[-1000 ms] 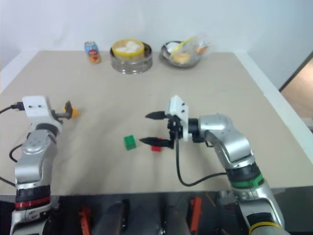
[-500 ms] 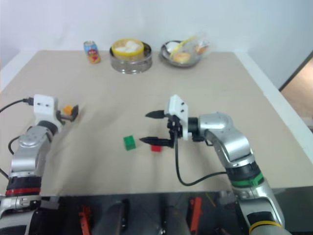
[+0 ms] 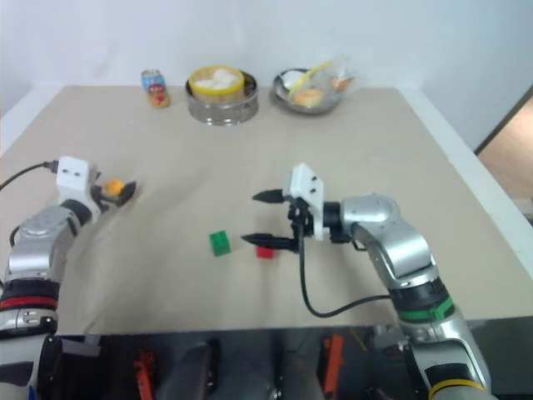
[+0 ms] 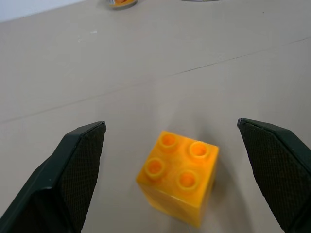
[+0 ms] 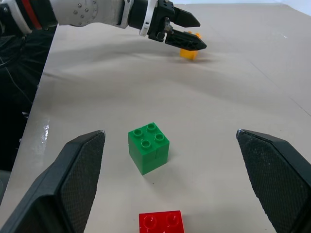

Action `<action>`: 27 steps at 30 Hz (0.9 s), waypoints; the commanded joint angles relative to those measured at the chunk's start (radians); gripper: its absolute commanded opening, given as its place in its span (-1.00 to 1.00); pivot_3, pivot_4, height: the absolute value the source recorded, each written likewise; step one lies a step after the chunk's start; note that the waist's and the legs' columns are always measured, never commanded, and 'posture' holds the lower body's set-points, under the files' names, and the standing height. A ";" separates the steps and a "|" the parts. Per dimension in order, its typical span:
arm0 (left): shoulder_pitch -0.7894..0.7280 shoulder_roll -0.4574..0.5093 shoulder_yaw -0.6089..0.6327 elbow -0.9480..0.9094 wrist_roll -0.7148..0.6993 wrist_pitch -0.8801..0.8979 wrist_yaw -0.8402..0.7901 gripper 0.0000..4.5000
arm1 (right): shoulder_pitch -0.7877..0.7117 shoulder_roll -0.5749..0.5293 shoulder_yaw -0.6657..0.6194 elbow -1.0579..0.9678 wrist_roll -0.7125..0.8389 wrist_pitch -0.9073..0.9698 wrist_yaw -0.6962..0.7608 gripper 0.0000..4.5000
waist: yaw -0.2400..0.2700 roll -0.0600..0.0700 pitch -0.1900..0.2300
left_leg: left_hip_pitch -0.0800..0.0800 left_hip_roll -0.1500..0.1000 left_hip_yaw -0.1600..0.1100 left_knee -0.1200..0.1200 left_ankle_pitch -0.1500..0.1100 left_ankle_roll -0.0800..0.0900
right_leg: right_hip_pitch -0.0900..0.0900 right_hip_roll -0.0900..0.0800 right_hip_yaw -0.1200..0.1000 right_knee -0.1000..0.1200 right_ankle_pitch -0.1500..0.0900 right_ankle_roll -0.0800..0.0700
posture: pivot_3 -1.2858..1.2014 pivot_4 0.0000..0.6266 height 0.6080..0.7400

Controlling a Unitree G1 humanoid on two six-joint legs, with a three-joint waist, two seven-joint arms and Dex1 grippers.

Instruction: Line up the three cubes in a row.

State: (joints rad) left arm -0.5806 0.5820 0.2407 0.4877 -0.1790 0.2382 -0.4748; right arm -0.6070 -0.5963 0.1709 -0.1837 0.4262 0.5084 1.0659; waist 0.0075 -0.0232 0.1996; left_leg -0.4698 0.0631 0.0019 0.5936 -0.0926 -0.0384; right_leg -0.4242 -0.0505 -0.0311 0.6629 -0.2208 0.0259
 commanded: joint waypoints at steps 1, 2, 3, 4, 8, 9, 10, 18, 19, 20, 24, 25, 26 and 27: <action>-0.039 0.039 0.005 0.036 -0.015 -0.009 -0.060 1.00 | -0.009 -0.012 -0.029 -0.046 0.014 0.001 -0.001 1.00 | 0.000 0.000 0.000 | 0.000 0.000 0.000 0.000 0.000 0.000 | 0.000 0.000 0.000 0.000 0.000 0.000 | 0.03 -0.52 1.00; -0.042 0.041 -0.004 0.044 -0.011 -0.012 -0.073 1.00 | -0.010 -0.013 -0.029 -0.046 0.014 0.002 0.000 1.00 | 0.000 0.000 0.000 | 0.000 0.000 0.000 0.000 0.000 0.000 | 0.000 0.000 0.000 0.000 0.000 0.000 | 0.03 -0.52 1.00; -0.045 0.042 -0.010 0.053 -0.009 -0.013 -0.085 1.00 | -0.010 -0.014 -0.029 -0.047 0.013 0.002 0.000 1.00 | 0.000 0.000 0.000 | 0.000 0.000 0.000 0.000 0.000 0.000 | 0.000 0.000 0.000 0.000 0.000 0.000 | 0.03 -0.52 1.00; -0.049 0.042 -0.013 0.060 -0.010 -0.014 -0.094 1.00 | -0.010 -0.014 -0.029 -0.046 0.013 0.003 0.001 1.00 | 0.000 0.000 0.000 | 0.000 0.000 0.000 0.000 0.000 0.000 | 0.000 0.000 0.000 0.000 0.000 0.000 | 0.03 -0.52 1.00; -0.075 0.055 -0.027 0.120 0.005 -0.030 -0.126 1.00 | -0.010 -0.018 -0.029 -0.047 0.012 0.004 0.001 1.00 | 0.000 0.000 0.000 | 0.000 0.000 0.000 0.000 0.000 0.000 | 0.000 0.000 0.000 0.000 0.000 0.000 | 0.03 -0.52 1.00; -0.082 0.066 -0.037 0.142 0.015 -0.046 -0.142 1.00 | -0.010 -0.019 -0.029 -0.048 0.012 0.005 0.002 1.00 | 0.000 0.000 0.000 | 0.000 0.000 0.000 0.000 0.000 0.000 | 0.000 0.000 0.000 0.000 0.000 0.000 | 0.03 -0.52 1.00; -0.092 0.073 -0.042 0.166 0.020 -0.059 -0.155 1.00 | -0.010 -0.020 -0.029 -0.048 0.012 0.005 0.002 1.00 | 0.000 0.000 0.000 | 0.000 0.000 0.000 0.000 0.000 0.000 | 0.000 0.000 0.000 0.000 0.000 0.000 | 0.03 -0.52 1.00; -0.223 0.131 -0.077 0.421 0.070 -0.201 -0.251 0.61 | -0.020 -0.023 -0.026 -0.037 0.009 0.000 0.008 1.00 | 0.000 0.000 0.000 | 0.000 0.000 0.000 0.000 0.000 0.000 | 0.000 0.000 -0.001 0.000 0.000 0.000 | 0.03 -0.52 1.00; -0.235 0.133 -0.083 0.442 0.071 -0.208 -0.277 0.43 | -0.023 -0.023 -0.026 -0.036 0.009 0.001 0.008 1.00 | 0.000 0.000 0.000 | 0.000 0.000 0.001 0.000 0.000 0.000 | 0.000 0.000 -0.001 0.000 0.000 0.000 | 0.03 -0.52 1.00; -0.245 0.135 -0.093 0.459 0.075 -0.214 -0.305 0.32 | -0.024 -0.024 -0.026 -0.035 0.009 0.001 0.009 1.00 | 0.000 0.000 0.000 | 0.000 0.000 0.001 0.000 0.000 0.000 | -0.001 -0.001 -0.001 0.000 0.000 0.000 | 0.03 -0.52 1.00; -0.267 0.128 -0.116 0.503 0.082 -0.207 -0.376 -0.27 | -0.027 -0.027 -0.026 -0.031 0.005 -0.002 0.013 1.00 | 0.000 0.000 0.000 | -0.001 0.000 0.001 0.000 0.000 0.000 | -0.001 0.000 -0.001 0.000 0.000 0.000 | 0.03 -0.52 1.00; -0.270 0.126 -0.119 0.511 0.083 -0.200 -0.381 -0.40 | -0.025 -0.028 -0.026 -0.032 0.004 -0.004 0.014 1.00 | 0.000 0.000 0.000 | -0.001 0.000 0.001 0.000 0.000 0.000 | -0.001 0.000 -0.001 0.000 0.000 0.000 | 0.03 -0.52 1.00; -0.274 0.124 -0.121 0.518 0.085 -0.197 -0.380 -0.39 | -0.025 -0.029 -0.027 -0.033 0.004 -0.004 0.014 1.00 | 0.000 0.000 0.000 | -0.001 0.000 0.001 0.000 0.000 0.000 | -0.001 0.000 -0.001 0.000 0.000 0.000 | 0.03 -0.52 1.00; -0.276 0.121 -0.120 0.524 0.085 -0.194 -0.377 -0.39 | -0.023 -0.030 -0.028 -0.035 0.005 -0.004 0.013 1.00 | 0.000 0.000 0.000 | -0.001 0.000 0.001 0.000 0.000 0.000 | -0.001 -0.001 -0.001 0.000 0.000 0.000 | 0.03 -0.52 1.00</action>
State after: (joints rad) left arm -0.8399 0.6917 0.1256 1.0027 -0.0994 0.0423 -0.8393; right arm -0.6081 -0.6170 0.1708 -0.1934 0.4258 0.5164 1.0735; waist 0.0076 -0.0232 0.1996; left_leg -0.4705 0.0631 0.0024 0.5932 -0.0926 -0.0384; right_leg -0.4249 -0.0512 -0.0320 0.6629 -0.2211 0.0257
